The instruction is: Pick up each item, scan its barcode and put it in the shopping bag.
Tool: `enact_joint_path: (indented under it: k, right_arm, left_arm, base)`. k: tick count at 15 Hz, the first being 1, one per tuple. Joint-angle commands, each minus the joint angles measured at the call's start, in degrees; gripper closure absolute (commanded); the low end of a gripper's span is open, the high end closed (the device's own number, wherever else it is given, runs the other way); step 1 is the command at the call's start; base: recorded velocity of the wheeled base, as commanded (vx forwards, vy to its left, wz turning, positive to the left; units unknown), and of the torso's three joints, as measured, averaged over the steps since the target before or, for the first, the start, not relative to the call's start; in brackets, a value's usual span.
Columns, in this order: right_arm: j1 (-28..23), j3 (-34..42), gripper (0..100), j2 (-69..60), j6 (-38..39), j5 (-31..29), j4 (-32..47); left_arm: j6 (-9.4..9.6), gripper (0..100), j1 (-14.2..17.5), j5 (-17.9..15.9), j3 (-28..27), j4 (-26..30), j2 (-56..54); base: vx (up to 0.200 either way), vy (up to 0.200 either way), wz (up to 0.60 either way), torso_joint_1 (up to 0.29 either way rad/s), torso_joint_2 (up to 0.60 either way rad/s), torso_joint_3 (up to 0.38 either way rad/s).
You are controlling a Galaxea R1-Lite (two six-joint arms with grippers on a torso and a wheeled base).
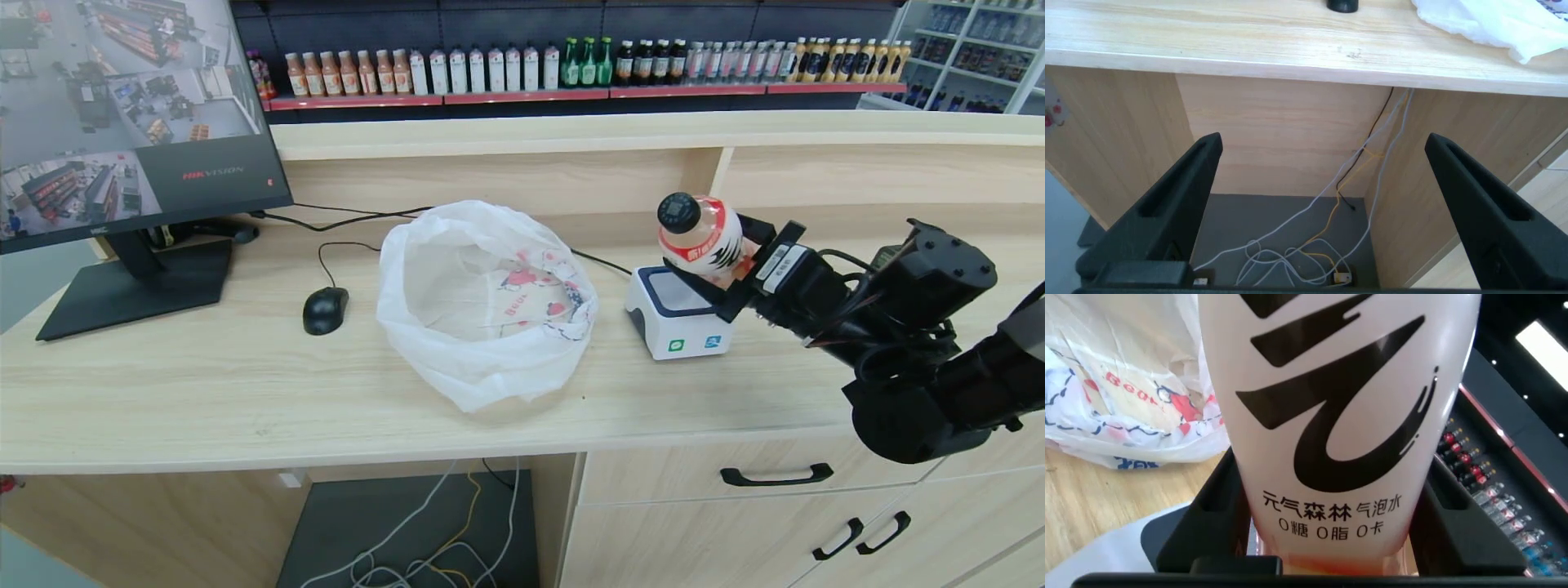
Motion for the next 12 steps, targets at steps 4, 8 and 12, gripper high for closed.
enact_joint_path:
  k: [4, 8, 12]
  right_arm:
    - [0.3, -4.5, 100, 3.3, -1.3, 1.4, -0.1]
    - [0.8, -6.5, 100, 3.6, -1.2, 1.4, -0.1]
    - [2.0, -6.6, 100, 3.6, -1.4, 1.4, -0.1]
  left_arm:
    - [-0.04, 0, 0.0, 0.0, 0.0, 0.0, 0.0]
    - [-0.04, 0, 0.0, 0.0, 0.0, 0.0, 0.0]
    - [-0.04, 0, 0.0, 0.0, 0.0, 0.0, 0.0]
  base:
    - [0.0, 0.0, 0.0, 0.0, 0.0, 0.0]
    - [0.0, 0.0, 0.0, 0.0, 0.0, 0.0]
    - [0.0, 0.0, 0.0, 0.0, 0.0, 0.0]
